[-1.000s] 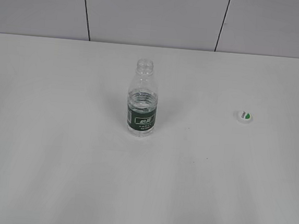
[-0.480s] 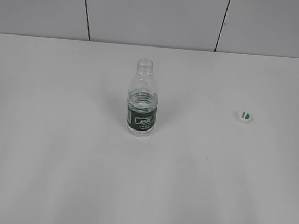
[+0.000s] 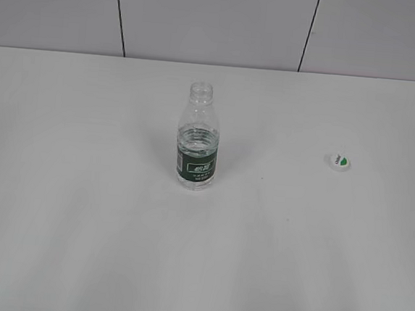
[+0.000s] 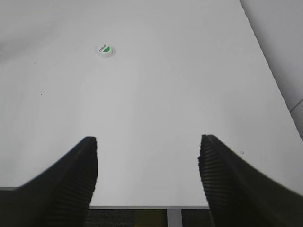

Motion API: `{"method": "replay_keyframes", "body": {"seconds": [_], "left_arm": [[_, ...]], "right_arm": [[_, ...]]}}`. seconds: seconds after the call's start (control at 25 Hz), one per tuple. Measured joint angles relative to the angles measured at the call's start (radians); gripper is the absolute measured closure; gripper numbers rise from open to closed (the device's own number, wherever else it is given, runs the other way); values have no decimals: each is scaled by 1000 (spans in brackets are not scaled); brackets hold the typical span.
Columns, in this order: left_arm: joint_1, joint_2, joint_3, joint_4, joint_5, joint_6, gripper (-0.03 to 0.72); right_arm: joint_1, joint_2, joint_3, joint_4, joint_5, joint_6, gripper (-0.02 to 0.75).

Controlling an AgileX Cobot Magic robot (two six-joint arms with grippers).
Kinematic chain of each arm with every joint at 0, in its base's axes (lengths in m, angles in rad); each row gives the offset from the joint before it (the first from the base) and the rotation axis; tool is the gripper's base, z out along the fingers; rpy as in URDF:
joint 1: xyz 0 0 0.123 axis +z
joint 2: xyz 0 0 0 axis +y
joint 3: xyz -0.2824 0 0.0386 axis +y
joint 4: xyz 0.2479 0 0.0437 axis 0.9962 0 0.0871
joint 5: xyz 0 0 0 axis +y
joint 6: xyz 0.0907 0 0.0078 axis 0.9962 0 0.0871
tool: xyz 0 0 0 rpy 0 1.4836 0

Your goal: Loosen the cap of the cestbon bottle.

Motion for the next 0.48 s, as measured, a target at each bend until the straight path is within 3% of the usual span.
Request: {"method": "replay_keyframes", "body": {"seconds": [0.48], "left_arm": [[0,0,0,0,0,0,127]], "right_arm": [[0,0,0,0,0,0,226]]}}
